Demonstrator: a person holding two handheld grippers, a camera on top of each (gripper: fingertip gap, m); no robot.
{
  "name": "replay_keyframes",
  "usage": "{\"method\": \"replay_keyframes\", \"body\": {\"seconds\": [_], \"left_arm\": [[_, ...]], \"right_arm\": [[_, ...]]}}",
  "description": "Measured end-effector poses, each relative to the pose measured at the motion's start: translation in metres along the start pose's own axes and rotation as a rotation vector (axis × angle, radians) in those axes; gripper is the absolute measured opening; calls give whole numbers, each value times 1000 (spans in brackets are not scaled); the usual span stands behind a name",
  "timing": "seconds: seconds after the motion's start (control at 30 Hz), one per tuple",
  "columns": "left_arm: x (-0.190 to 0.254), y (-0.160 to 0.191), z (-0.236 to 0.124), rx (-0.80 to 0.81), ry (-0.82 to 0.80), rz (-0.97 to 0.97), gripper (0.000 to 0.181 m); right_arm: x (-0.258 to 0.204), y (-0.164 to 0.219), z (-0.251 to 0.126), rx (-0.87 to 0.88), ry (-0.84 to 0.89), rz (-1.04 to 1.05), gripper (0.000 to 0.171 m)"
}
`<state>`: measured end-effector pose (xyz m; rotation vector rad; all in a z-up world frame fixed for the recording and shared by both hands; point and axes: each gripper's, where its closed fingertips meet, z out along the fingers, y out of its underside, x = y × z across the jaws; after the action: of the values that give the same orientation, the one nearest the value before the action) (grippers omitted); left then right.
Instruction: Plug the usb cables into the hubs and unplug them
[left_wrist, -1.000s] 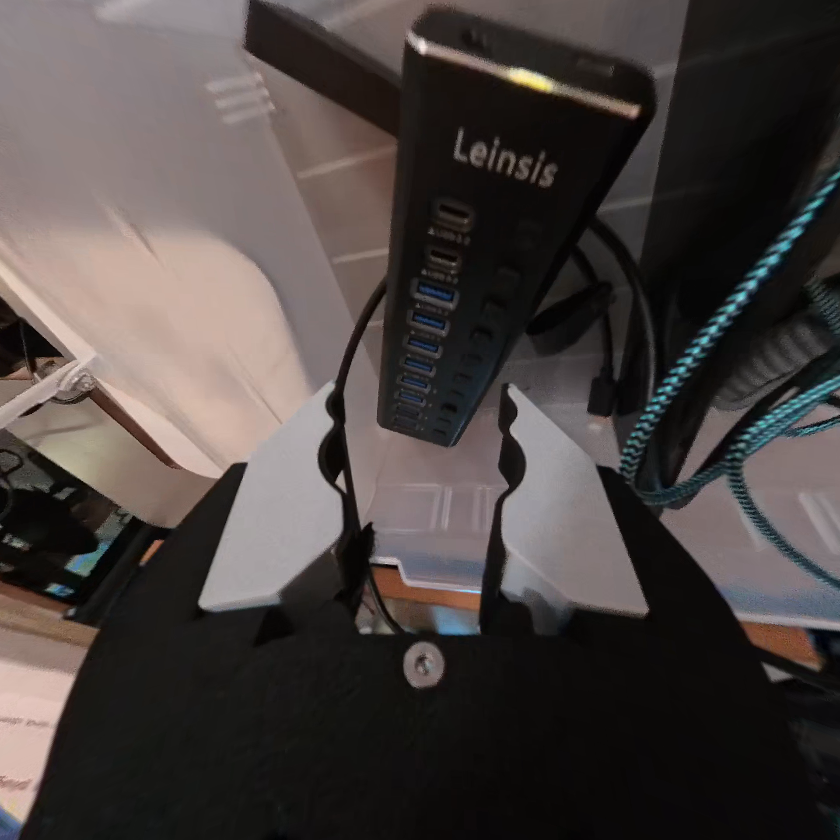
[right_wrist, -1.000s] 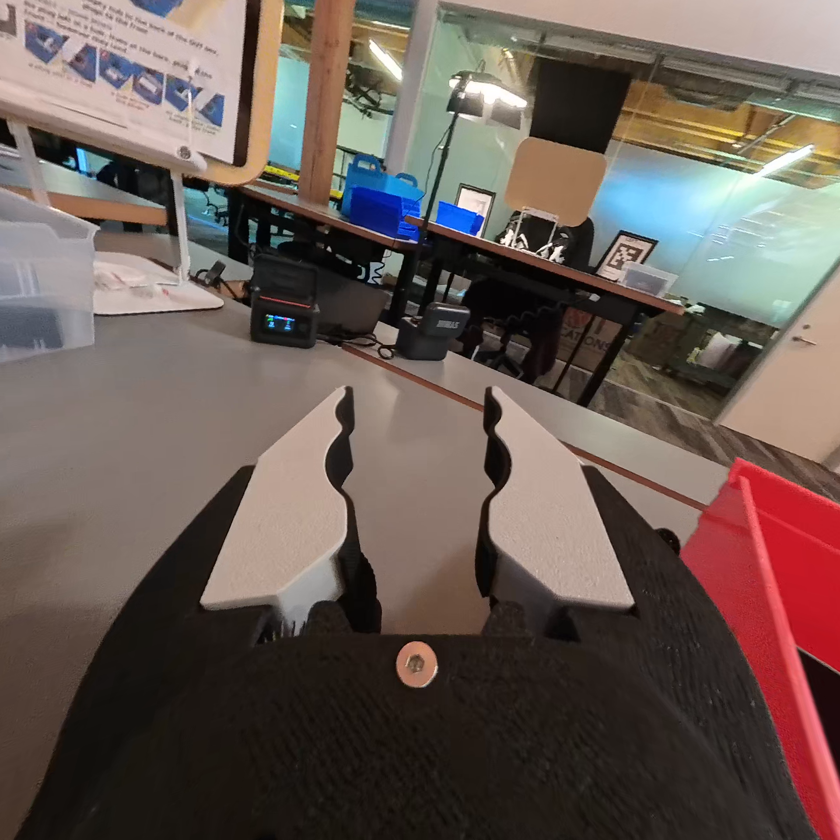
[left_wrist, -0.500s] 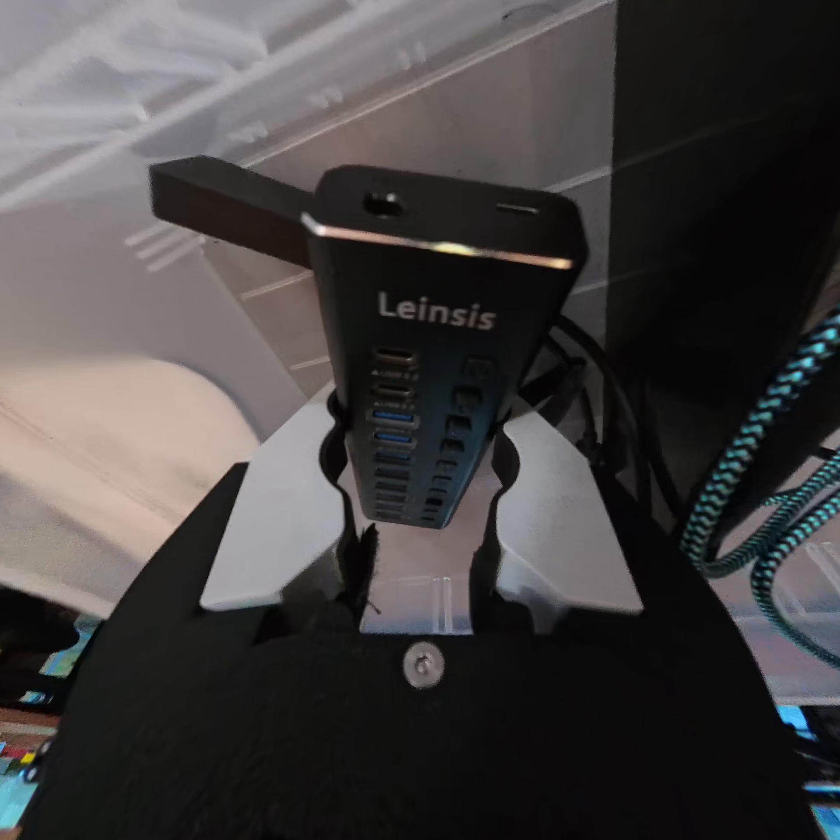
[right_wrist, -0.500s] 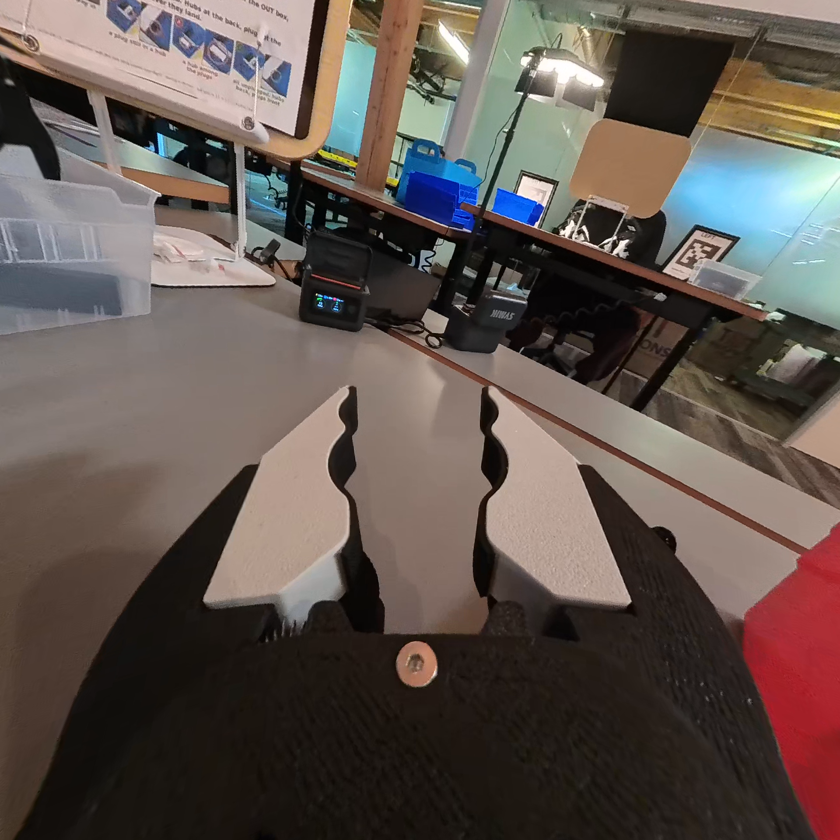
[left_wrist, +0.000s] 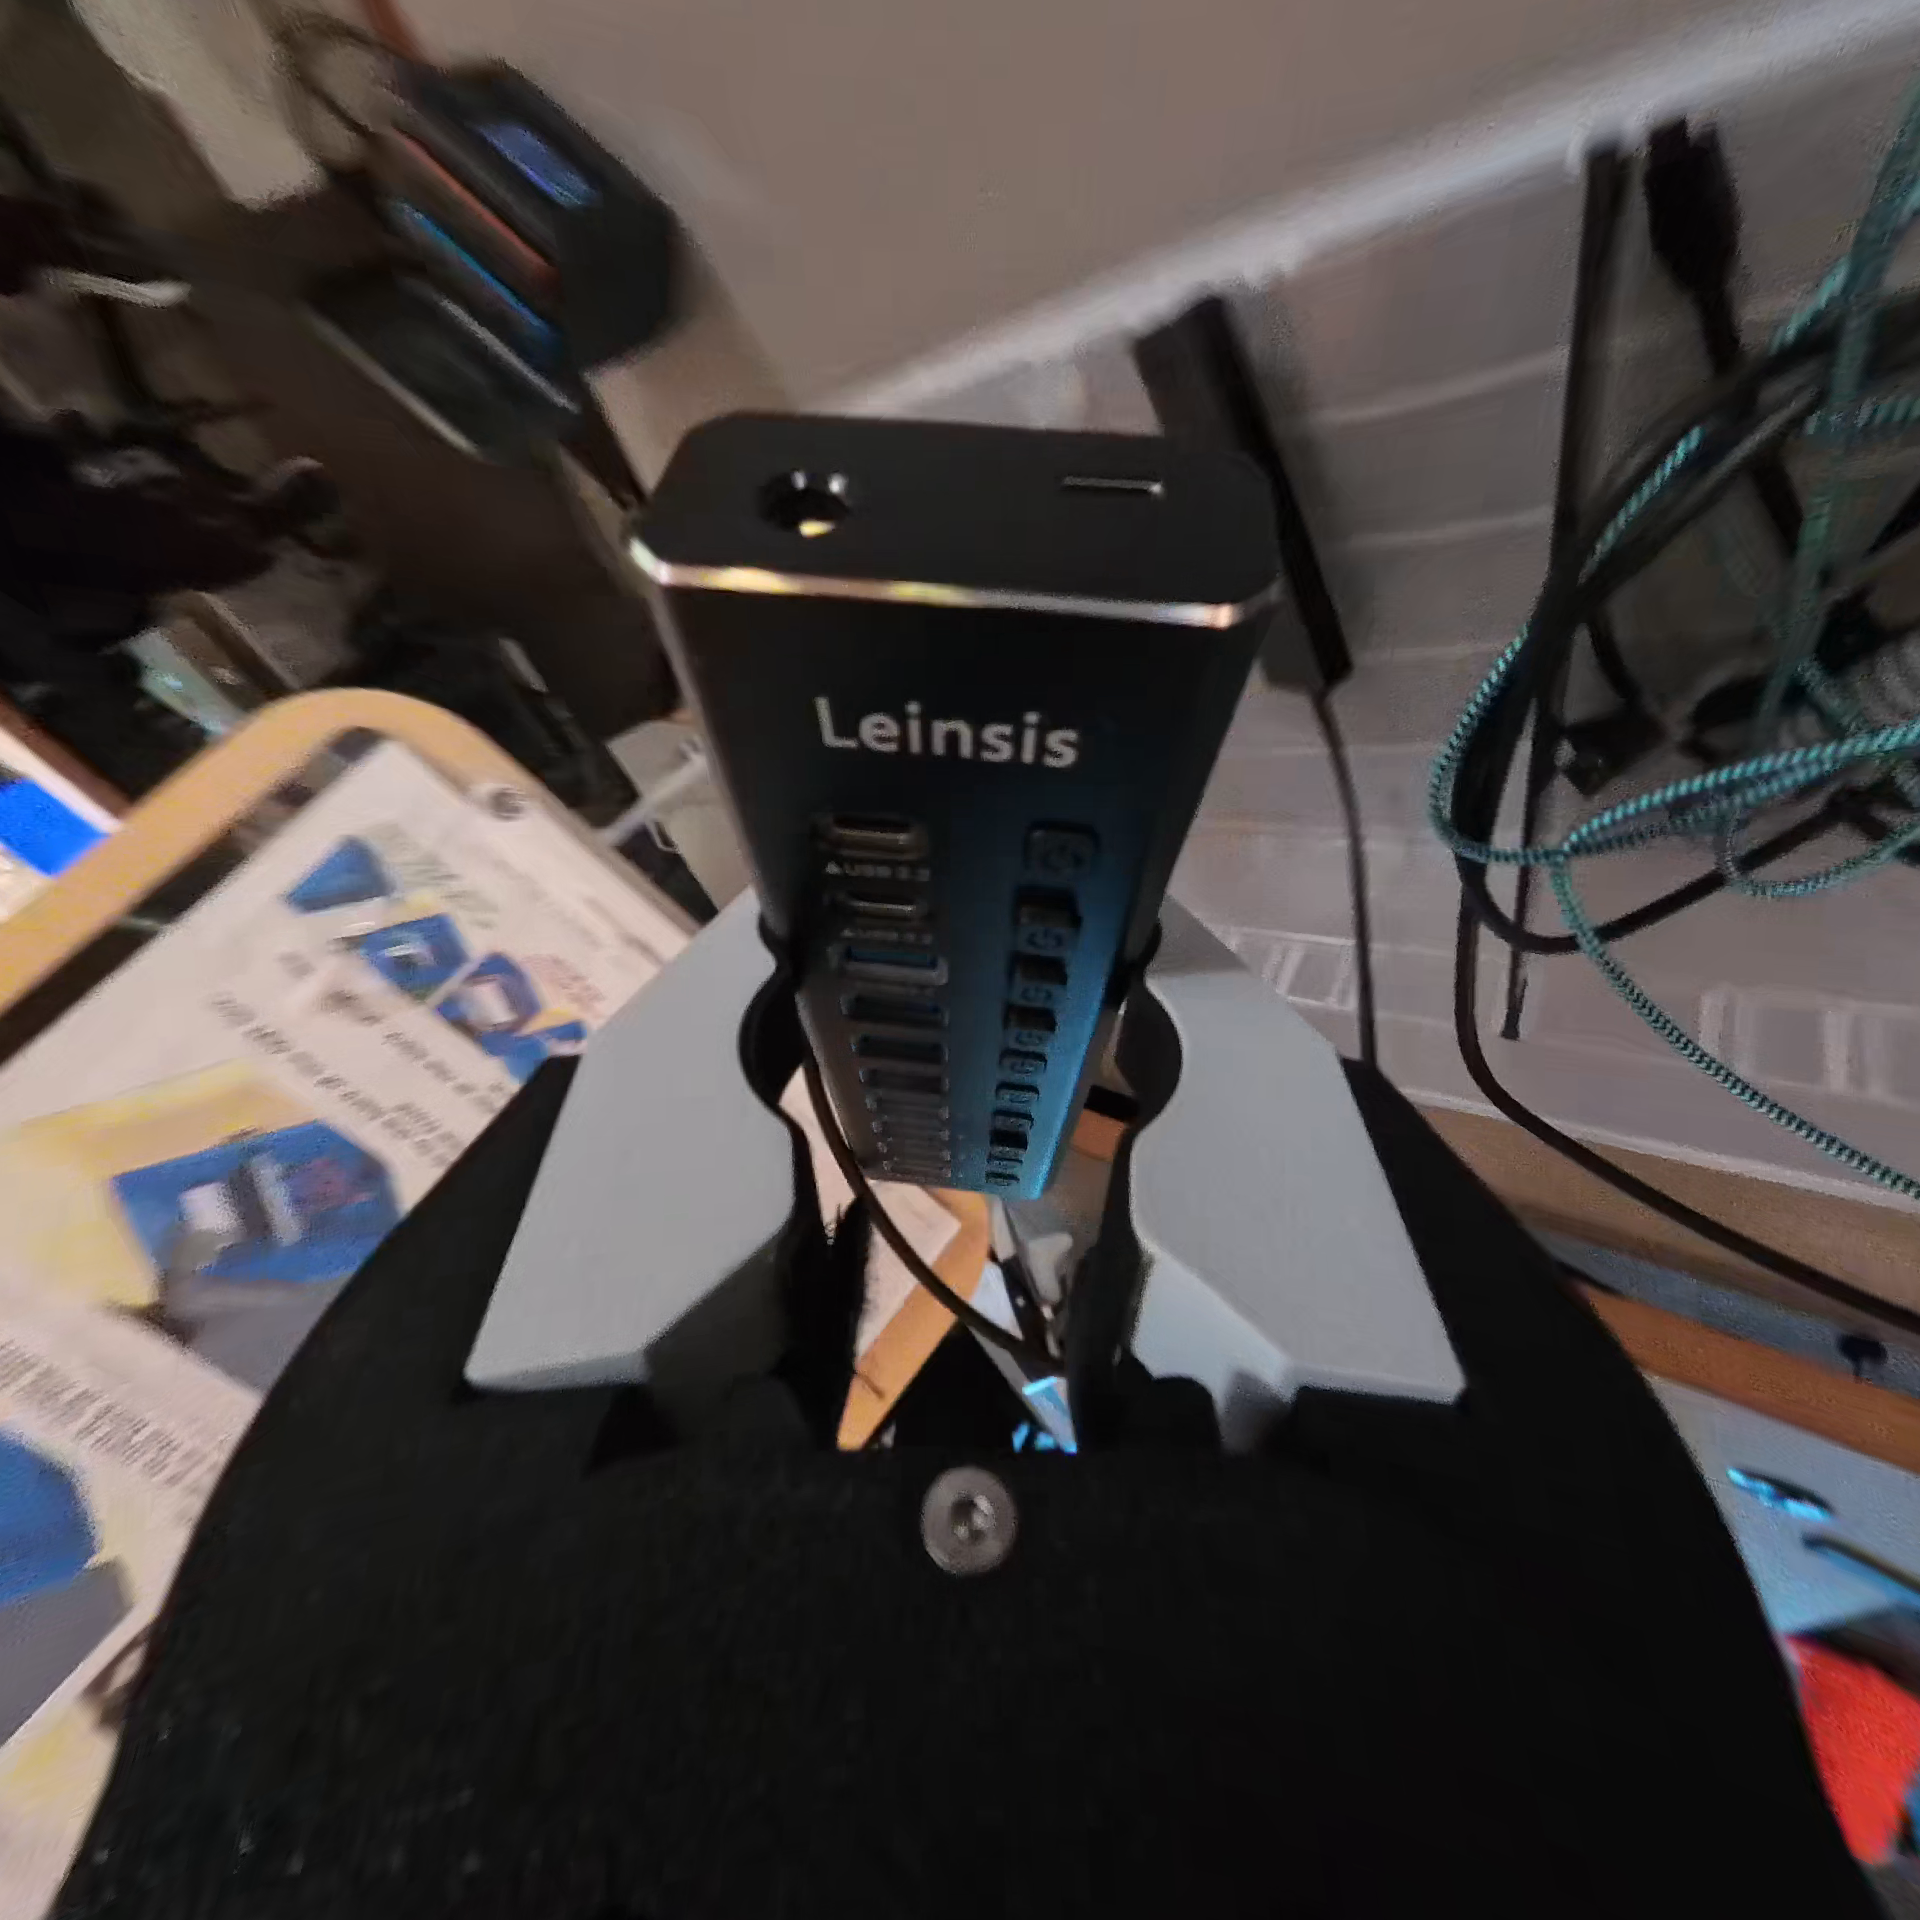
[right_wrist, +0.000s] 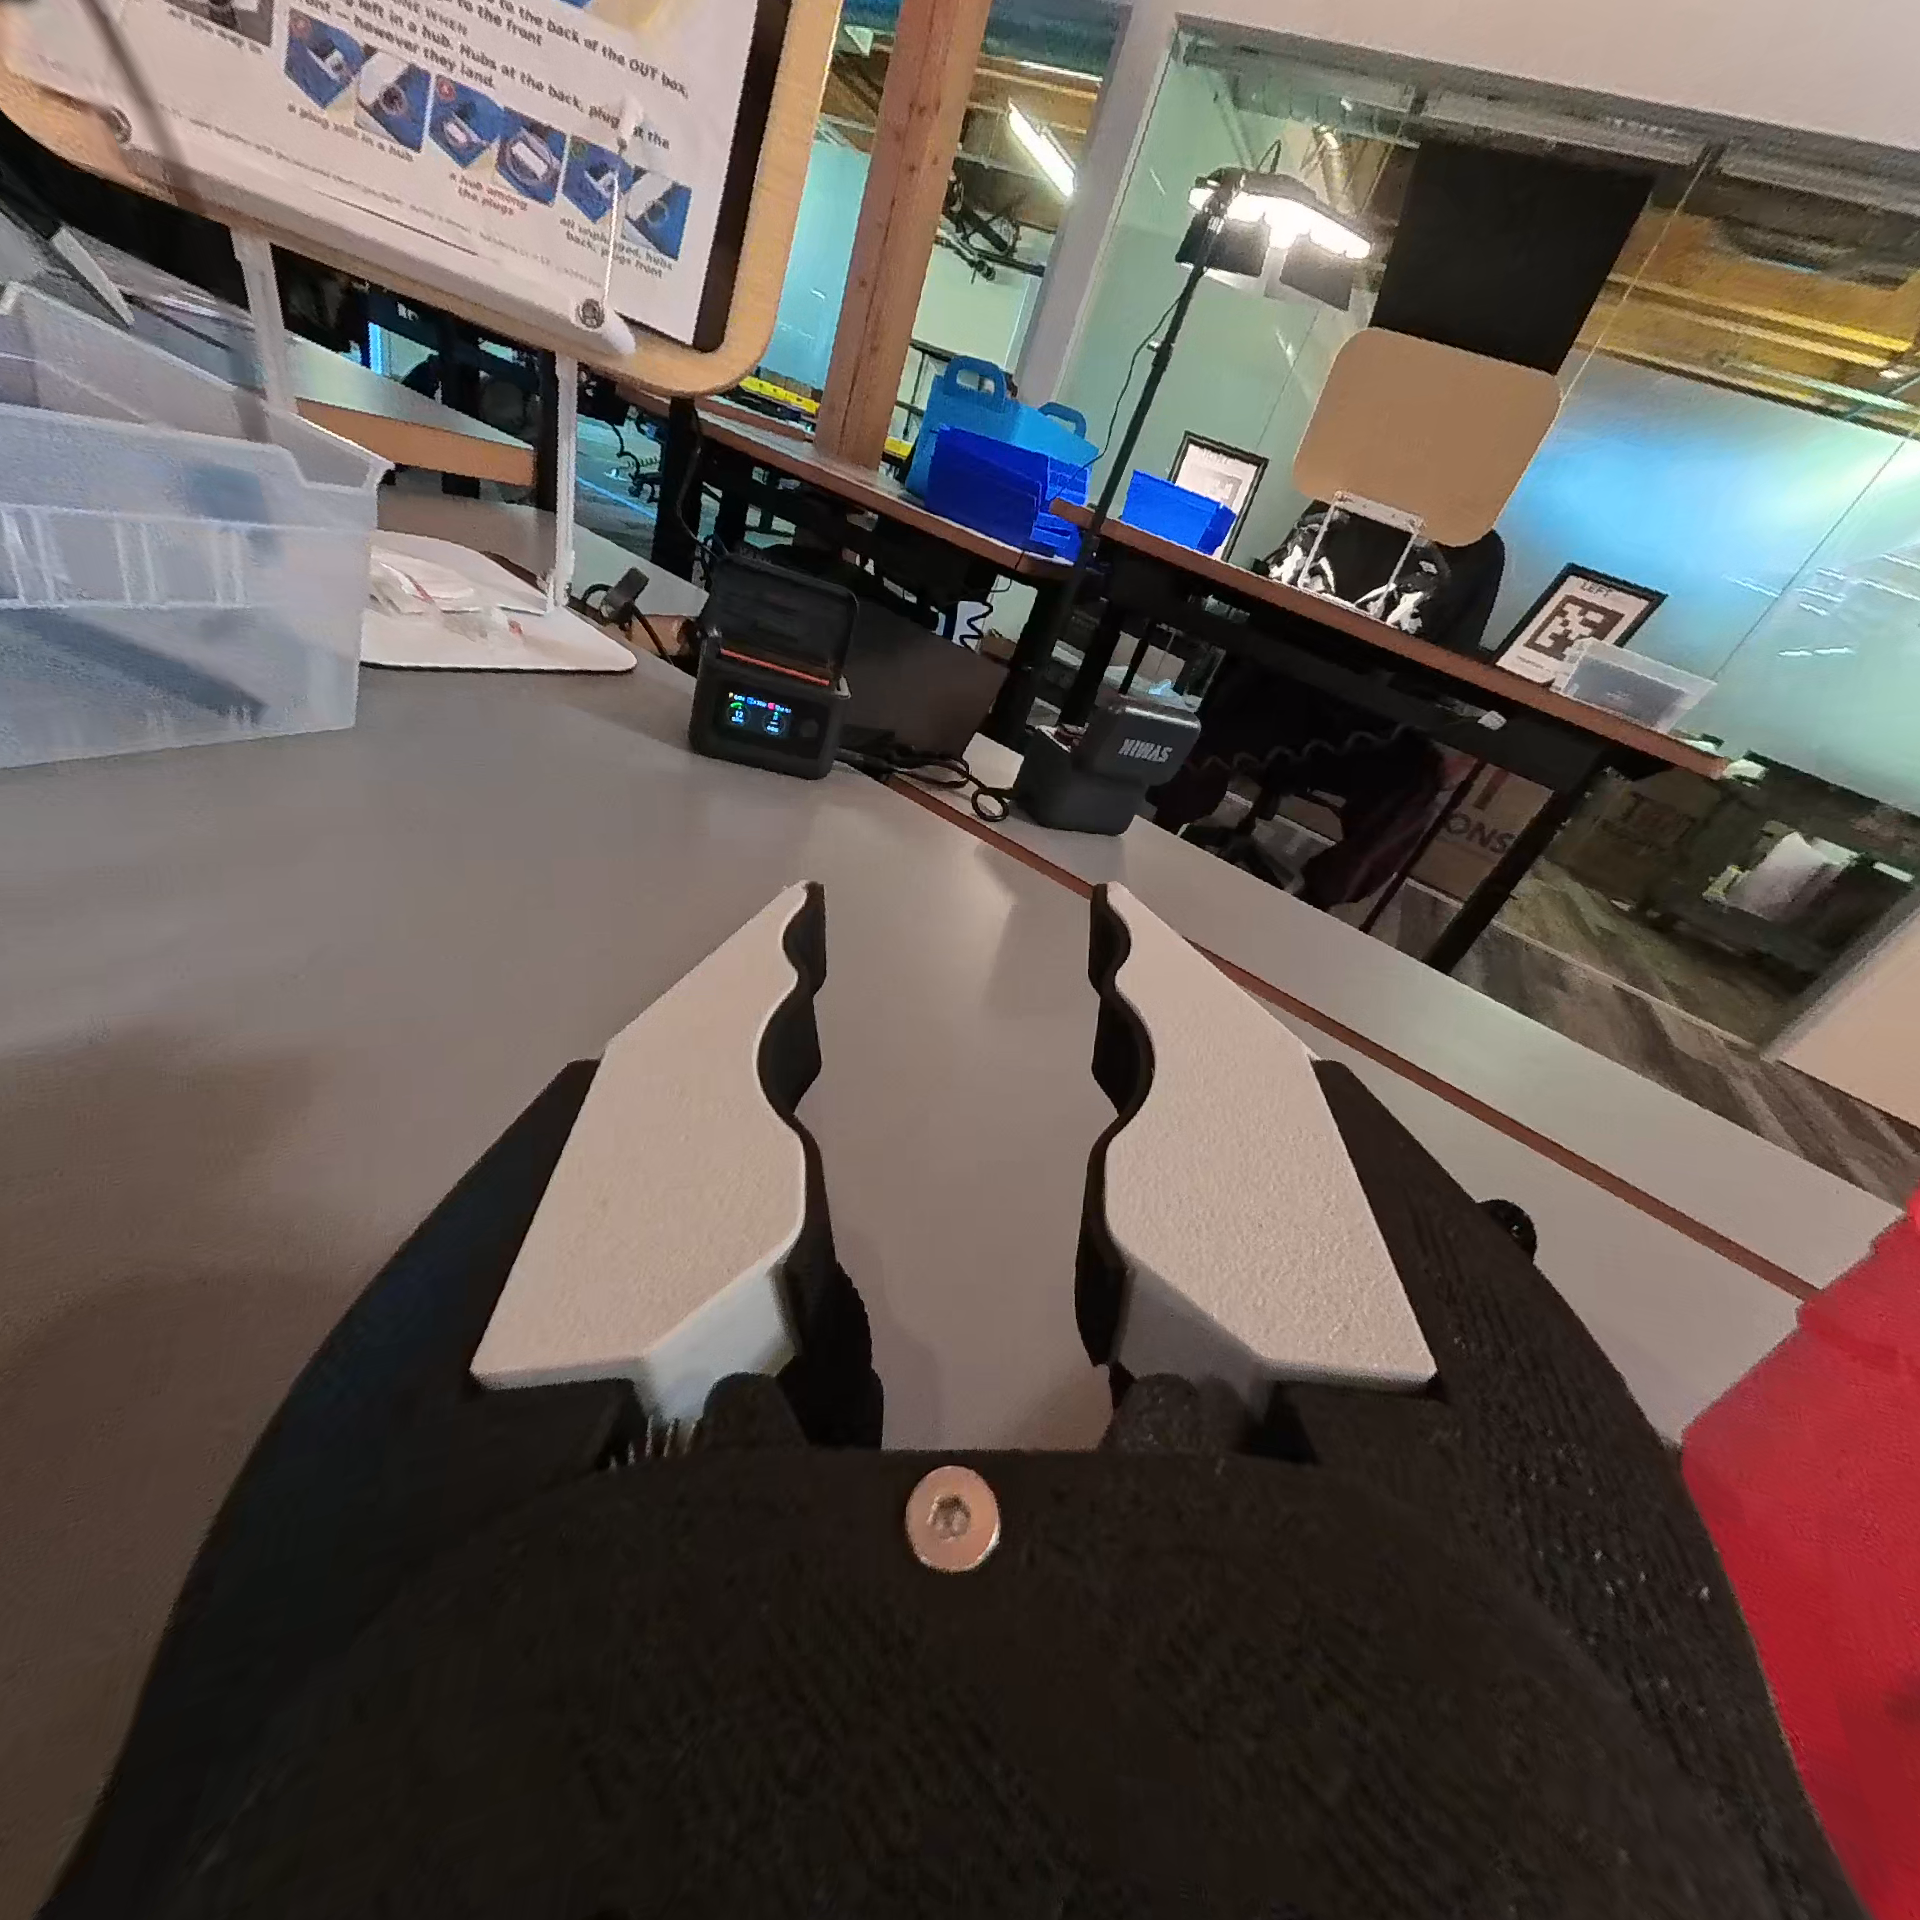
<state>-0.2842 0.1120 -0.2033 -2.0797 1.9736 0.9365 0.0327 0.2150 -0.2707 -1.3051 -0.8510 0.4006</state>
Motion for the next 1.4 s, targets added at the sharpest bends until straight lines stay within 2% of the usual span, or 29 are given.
{"method": "replay_keyframes", "body": {"seconds": [0.33,0.4,0.47,0.57,0.77,0.87,1.07,1.4], "left_arm": [[-113,-90,-123,336,-247,-78,59],[-127,-104,-138,371,-215,-105,59],[-131,-120,-137,383,-142,-122,59],[-122,-155,-108,389,-41,-95,59],[-77,-225,13,313,166,-78,59],[-52,-254,54,296,229,-56,59],[-25,-292,80,302,277,16,59],[-26,-311,101,316,294,-21,62]], "right_arm": [[17,-11,-10,69,42,61,50],[19,-13,-12,77,49,68,50],[21,-16,-13,90,60,69,50],[25,-22,-18,122,81,60,50],[42,-22,-27,139,157,86,50],[46,-21,-27,139,172,105,50],[44,-25,-27,147,173,83,50],[44,-22,-24,135,167,76,49]]}}
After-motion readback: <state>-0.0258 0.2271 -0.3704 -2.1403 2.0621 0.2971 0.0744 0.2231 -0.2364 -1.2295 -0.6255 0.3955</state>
